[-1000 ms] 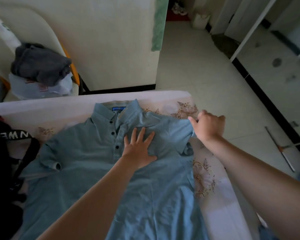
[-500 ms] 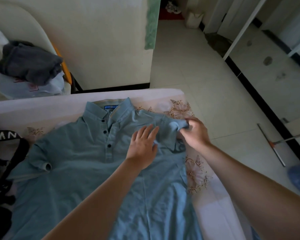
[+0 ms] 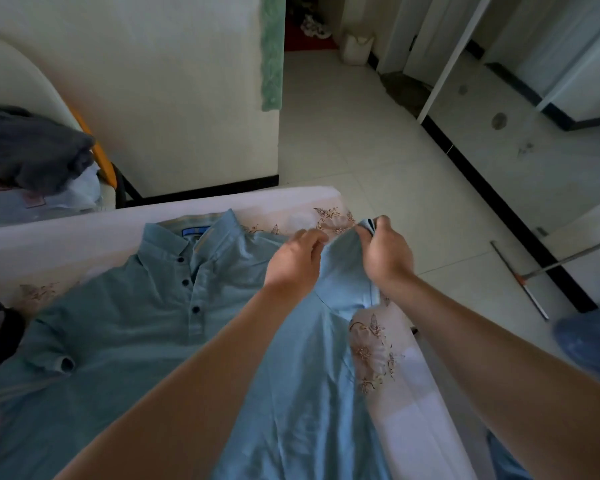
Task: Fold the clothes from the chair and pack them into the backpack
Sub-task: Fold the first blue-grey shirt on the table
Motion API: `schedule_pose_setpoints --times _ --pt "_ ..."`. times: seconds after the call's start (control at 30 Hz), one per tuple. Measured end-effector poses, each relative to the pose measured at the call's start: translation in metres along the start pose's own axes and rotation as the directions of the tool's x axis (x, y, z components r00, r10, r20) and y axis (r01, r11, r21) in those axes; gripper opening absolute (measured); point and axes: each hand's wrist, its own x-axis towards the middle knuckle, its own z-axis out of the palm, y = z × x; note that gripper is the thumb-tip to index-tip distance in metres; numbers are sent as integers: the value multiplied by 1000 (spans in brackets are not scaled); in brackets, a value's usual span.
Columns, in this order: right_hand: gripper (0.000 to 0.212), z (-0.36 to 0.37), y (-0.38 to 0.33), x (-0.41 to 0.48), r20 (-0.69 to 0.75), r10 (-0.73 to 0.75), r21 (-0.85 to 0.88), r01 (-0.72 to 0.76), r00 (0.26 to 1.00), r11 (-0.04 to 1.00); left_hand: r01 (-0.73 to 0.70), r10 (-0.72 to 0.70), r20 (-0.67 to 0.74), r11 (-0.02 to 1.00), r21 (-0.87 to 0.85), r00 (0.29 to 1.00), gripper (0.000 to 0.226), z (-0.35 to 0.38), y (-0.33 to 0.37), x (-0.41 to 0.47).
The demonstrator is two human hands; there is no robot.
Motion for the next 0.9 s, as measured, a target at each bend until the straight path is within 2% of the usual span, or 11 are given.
schedule_pose_setpoints --times 0.03,0.1,0.13,0.2,0.3,0.37,0.43,0.53,0.67,0.77,0.9 --pt "36 -1 4 -1 -17 23 -83 -25 1000 996 -17 16 8 996 90 1000 25 4 -5 -10" --pt "54 5 11 -8 -40 34 -231 -42 999 972 -27 -5 96 944 329 995 34 12 -19 -32" --pt "64 12 13 -15 -57 -24 -290 7 998 957 -18 -54 147 895 445 988 39 16 -27 -43" --pt "62 29 16 -34 -56 -243 -340 210 968 916 8 -173 227 812 584 958 54 19 -42 -59" --pt "46 57 15 -70 170 -503 -253 531 847 809 19 -246 294 796 605 924 70 22 -64 -76" --pt "59 74 18 -89 392 -491 -230 600 778 766 8 -197 260 810 586 945 72 16 -71 -85" --pt "78 80 26 -90 512 -385 -286 575 768 767 19 -113 124 811 585 986 66 6 -75 -96" --pt "83 73 43 -70 557 -346 -316 578 755 753 22 -39 16 803 596 999 59 -5 -96 -121" --pt "73 65 41 -55 610 -285 -448 618 740 646 -55 -97 184 734 677 978 82 -9 -125 -141" --pt "70 71 19 -79 471 -371 -538 594 800 598 -25 -142 188 729 684 972 85 -8 -119 -137" --pt "60 86 1 -151 451 -580 -288 726 678 624 5 -176 180 728 686 968 79 -15 -101 -154"
